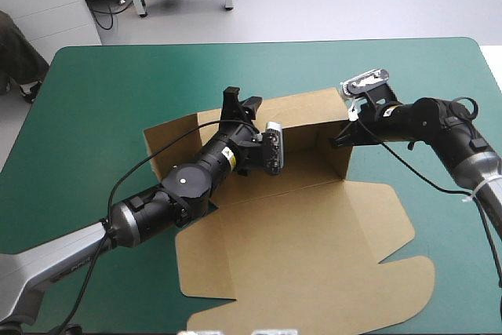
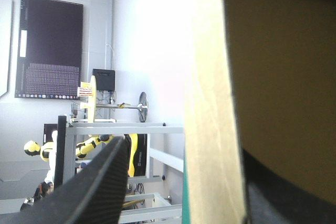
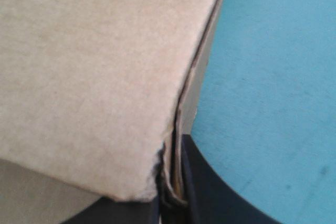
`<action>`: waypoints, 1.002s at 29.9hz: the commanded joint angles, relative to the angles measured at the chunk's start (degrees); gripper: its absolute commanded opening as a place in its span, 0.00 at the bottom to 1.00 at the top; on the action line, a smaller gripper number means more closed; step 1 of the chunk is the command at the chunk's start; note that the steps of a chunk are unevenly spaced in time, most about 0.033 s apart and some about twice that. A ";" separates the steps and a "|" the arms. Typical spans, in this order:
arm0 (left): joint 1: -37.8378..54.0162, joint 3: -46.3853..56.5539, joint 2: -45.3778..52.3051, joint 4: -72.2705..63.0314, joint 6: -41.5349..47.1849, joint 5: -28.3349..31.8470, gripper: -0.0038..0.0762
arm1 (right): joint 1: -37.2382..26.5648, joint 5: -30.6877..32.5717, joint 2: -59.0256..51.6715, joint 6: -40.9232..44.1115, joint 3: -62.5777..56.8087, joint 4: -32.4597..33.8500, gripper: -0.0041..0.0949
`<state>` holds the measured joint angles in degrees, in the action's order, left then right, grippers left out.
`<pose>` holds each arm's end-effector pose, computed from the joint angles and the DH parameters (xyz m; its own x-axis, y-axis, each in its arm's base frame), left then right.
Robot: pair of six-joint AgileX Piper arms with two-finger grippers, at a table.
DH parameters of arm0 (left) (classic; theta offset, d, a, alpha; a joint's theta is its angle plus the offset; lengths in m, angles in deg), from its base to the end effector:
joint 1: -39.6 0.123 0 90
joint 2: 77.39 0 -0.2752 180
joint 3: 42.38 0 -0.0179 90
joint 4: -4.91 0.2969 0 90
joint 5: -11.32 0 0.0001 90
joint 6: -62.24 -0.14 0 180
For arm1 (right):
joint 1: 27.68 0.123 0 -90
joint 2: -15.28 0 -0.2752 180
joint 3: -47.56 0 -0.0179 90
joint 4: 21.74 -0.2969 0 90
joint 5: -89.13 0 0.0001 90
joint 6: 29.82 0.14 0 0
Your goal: Fold the box
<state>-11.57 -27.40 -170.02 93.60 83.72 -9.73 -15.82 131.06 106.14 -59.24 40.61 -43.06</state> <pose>0.3058 -0.2996 0.2845 0.3969 0.8783 -0.2667 0.3791 0.1078 0.9191 0.3766 0.1139 0.2750 -0.6227 -0.3576 -0.6959 -0.5155 0.8566 0.0211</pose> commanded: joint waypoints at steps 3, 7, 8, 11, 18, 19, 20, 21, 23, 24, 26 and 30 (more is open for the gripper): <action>-4.96 -4.96 2.37 1.08 1.21 -7.69 0.59 | -0.13 -2.88 -1.76 10.04 3.86 10.98 0.02; -8.26 -4.96 4.02 1.08 1.21 -12.08 0.58 | -0.13 -2.64 -1.76 10.72 3.99 11.67 0.02; -9.04 -4.96 4.64 1.08 1.21 -12.72 0.57 | -0.13 -2.76 -1.76 11.25 3.99 11.67 0.02; -11.13 -4.96 6.71 1.08 0.98 -16.12 0.43 | -0.13 -3.23 -1.76 12.86 3.99 12.26 0.02; -11.88 -4.96 10.00 -2.40 0.52 -14.14 0.04 | -0.13 -3.69 -1.76 12.75 3.99 12.14 0.02; -11.88 -4.96 10.03 -2.82 0.00 -13.81 0.04 | -0.13 -3.80 -1.76 12.75 3.99 12.14 0.02; -11.88 -4.96 10.12 -3.41 -1.01 -13.37 0.04 | -0.13 -3.95 -1.76 12.75 3.99 12.14 0.02; -11.88 -4.96 10.12 -4.36 -2.04 -13.21 0.04 | -0.13 -4.02 -1.76 12.75 3.99 12.14 0.02; -11.88 -4.96 10.12 -7.67 -4.62 -12.35 0.04 | -0.13 -4.07 -1.76 12.75 3.99 12.14 0.02; -11.88 -4.96 10.12 -10.16 -6.23 -12.10 0.04 | -0.13 -4.07 -1.76 12.75 3.99 12.14 0.02; -11.76 -5.49 10.12 -15.15 -9.35 -12.39 0.04 | -0.13 -4.07 -1.76 12.75 3.99 12.14 0.02; -11.76 -9.47 10.12 -30.03 -19.67 -14.92 0.04 | -0.13 -4.31 -1.76 12.75 3.99 12.14 0.02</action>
<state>-23.06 -32.28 -161.96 71.80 70.61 -23.52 -15.82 130.86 106.14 -46.36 42.70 -31.09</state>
